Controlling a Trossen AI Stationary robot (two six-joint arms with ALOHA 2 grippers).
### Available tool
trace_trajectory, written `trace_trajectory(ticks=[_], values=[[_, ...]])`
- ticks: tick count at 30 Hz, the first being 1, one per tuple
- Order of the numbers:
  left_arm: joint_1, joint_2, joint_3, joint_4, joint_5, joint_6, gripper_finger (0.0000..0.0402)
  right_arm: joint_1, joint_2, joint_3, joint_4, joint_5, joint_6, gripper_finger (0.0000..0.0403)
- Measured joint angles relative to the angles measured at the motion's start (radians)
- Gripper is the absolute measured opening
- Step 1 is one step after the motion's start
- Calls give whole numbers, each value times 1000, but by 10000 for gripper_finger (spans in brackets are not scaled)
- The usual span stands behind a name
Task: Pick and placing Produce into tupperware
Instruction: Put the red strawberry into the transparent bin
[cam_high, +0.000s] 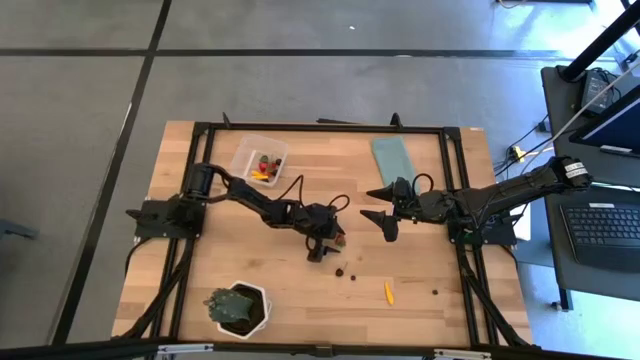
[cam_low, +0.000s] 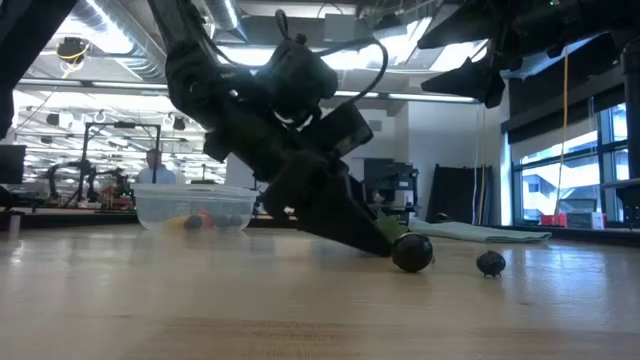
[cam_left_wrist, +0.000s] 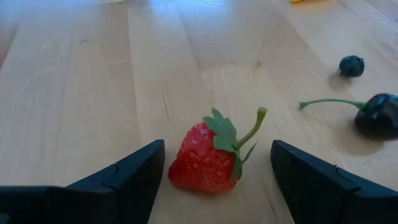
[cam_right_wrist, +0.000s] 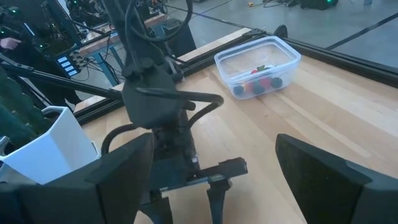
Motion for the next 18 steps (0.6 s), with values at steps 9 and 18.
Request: trace_trajectory(ticks=[9, 18], values=[[3, 2, 0, 3, -14, -12, 262, 0, 0, 0, 0, 0, 3, 339], [0, 2, 0, 2, -19, -12, 184, 0, 0, 0, -1, 0, 3, 339]])
